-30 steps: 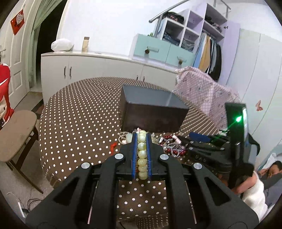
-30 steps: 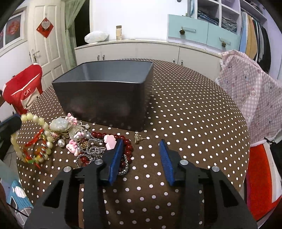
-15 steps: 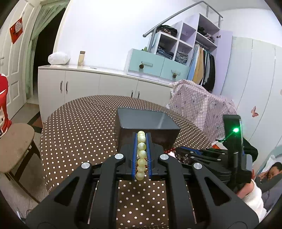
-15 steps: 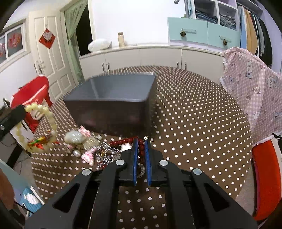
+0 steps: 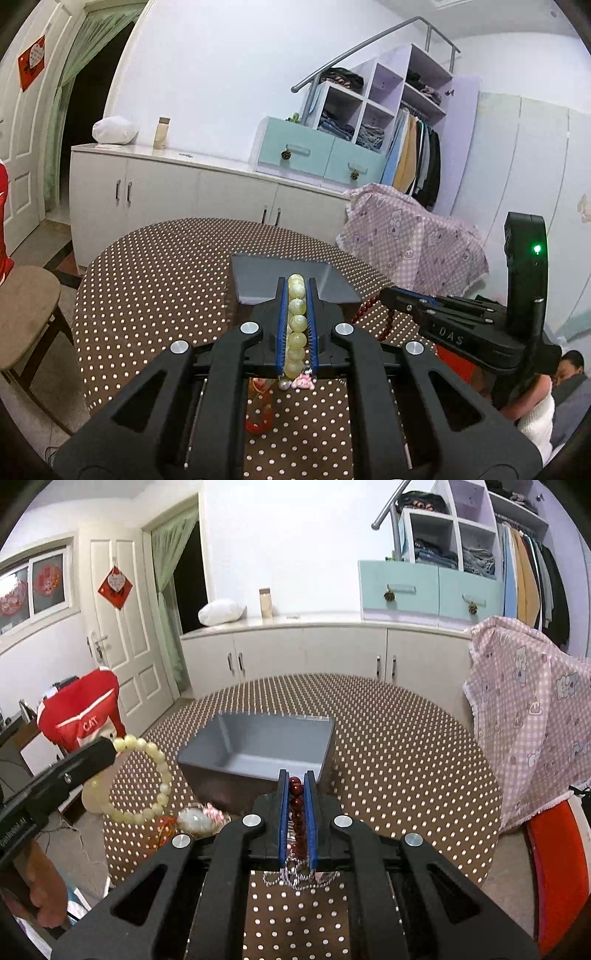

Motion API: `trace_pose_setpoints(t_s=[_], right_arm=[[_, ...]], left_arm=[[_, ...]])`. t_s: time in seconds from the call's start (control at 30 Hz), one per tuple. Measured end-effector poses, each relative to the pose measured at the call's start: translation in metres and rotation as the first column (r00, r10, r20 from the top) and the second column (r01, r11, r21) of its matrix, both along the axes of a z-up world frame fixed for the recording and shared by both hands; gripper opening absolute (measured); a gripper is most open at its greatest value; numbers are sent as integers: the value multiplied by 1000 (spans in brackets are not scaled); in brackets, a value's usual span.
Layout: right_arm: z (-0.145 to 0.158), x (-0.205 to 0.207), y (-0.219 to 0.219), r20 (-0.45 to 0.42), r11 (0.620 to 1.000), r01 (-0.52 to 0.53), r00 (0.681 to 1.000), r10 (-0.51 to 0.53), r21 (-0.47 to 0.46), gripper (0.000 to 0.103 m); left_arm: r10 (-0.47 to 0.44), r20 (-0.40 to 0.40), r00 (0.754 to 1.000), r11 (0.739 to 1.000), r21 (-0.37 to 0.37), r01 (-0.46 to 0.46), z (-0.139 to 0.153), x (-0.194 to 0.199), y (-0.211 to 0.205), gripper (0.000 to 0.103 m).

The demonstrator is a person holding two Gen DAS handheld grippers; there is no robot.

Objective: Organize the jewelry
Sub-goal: 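Carry both bracelets over the grey box and open both grippers inside it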

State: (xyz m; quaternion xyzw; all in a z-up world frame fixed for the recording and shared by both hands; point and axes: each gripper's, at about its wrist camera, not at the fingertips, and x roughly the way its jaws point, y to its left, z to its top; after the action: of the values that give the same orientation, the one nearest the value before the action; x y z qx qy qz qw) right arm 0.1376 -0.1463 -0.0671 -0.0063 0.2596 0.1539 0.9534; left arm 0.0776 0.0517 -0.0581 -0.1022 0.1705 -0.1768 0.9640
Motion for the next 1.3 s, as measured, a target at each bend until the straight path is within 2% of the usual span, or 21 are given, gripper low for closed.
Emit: trace_pose_setpoints(t_s=[0.33,0.63,0.83,1.13,1.2,1.23,1.27,1.3], right_arm=[[31,2,-4,85,1000,3,996,-4,13,7],[41,14,-3,104,1000,-4,995,1,29,7],[43,23,0,109,1000,-12,994,9,25,7],[32,40,1,61,999,-32,998,31,9,8],[30,43,1,50,1000,-29,998,29,1,13],[29,43,0,45,1000,-27,999,27,-2,25],[27,44,-1,41,1000,-15,999,15,-7,33],[27,43,-2,41,1000,-8,999,8,-11,49]], left_arm=[[-3,45,999,1000,9,2,16,6,-6,10],[10,61,998,999,36,-12,23,23,-14,10],[22,25,999,999,33,-23,21,44,-15,10],[2,-36,999,999,47,-1,13,67,-19,10],[10,-39,999,998,70,-7,13,70,-21,11],[14,-42,999,996,90,-10,13,70,-22,20],[15,-45,999,995,101,-10,13,71,-24,53],[16,-44,999,994,104,-11,13,70,-24,71]])
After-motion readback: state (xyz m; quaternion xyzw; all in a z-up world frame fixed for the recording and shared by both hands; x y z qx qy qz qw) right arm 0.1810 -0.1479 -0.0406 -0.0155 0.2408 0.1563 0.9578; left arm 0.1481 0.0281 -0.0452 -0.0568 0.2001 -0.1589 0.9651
